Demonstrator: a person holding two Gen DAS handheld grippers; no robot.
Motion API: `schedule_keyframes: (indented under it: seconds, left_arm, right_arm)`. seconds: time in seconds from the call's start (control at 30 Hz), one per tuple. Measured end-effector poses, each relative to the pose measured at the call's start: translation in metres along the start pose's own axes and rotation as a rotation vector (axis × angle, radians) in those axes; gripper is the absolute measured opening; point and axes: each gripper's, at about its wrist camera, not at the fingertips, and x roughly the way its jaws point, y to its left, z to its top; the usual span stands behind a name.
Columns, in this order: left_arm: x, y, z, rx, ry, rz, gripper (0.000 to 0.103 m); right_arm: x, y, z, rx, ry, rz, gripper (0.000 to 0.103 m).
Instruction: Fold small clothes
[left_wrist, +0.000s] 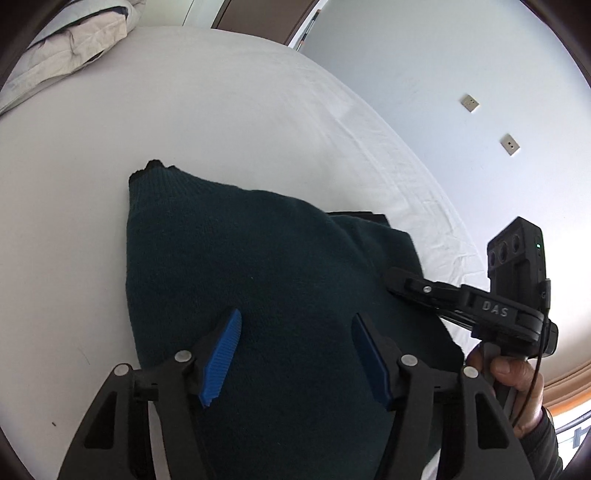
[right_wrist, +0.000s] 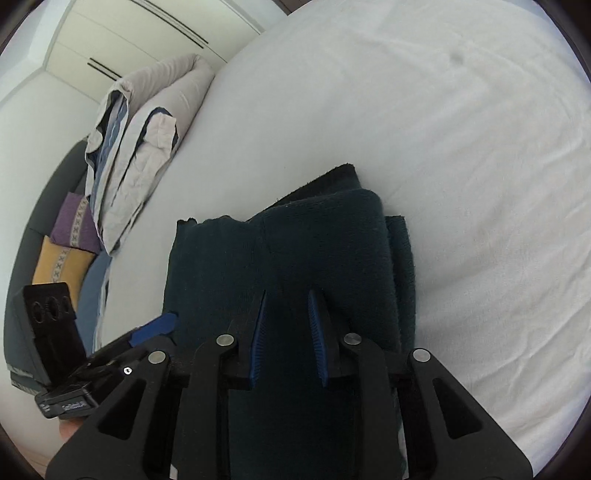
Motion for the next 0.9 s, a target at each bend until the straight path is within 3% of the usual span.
schedule_keyframes:
  seconds: [0.07, 0.13, 0.23, 0.3, 0.5, 0.6, 0.7, 0.8, 0.9]
  left_arm:
    - [0.008, 0.008, 0.0, -0.016, 0.001, 0.006, 0.06]
    - [0.014, 0.009, -0.003, -0.025, 0.004, 0.016, 0.06]
    - [0.015, -0.001, -0.008, 0.036, 0.013, 0.075, 0.061]
    - [0.013, 0.001, -0.009, 0.04, 0.009, 0.077, 0.061]
    - [-0.037, -0.011, -0.028, 0.027, -0.092, 0.082, 0.059]
    - [-0.057, -0.017, -0.052, 0.043, -0.131, 0.081, 0.06]
    - [-0.035, -0.013, -0.065, 0.085, -0.071, 0.099, 0.06]
    - [-0.024, -0.014, -0.059, 0.105, -0.067, 0.091, 0.06]
    - [-0.027, -0.017, -0.053, 0.107, -0.043, 0.101, 0.061]
  right_arm:
    - [0.001, -0.01, 0.003, 0.041, -0.009, 0.01, 0.005]
    - [0.006, -0.009, 0.006, 0.004, -0.011, -0.018, 0.0]
    - [0.003, 0.001, 0.009, -0.019, -0.016, -0.065, 0.0]
    - [-0.014, 0.017, 0.007, -0.078, -0.06, -0.116, 0.007]
    - [-0.074, 0.049, -0.045, -0.224, -0.05, -0.021, 0.008]
    - [-0.085, 0.04, -0.074, -0.236, -0.024, 0.019, 0.008]
    - [-0.072, 0.006, -0.092, -0.17, 0.024, -0.032, 0.008]
    - [-0.07, -0.021, -0.101, -0.117, 0.003, 0.048, 0.006]
    - [-0.08, -0.008, -0.105, -0.145, -0.002, -0.002, 0.007]
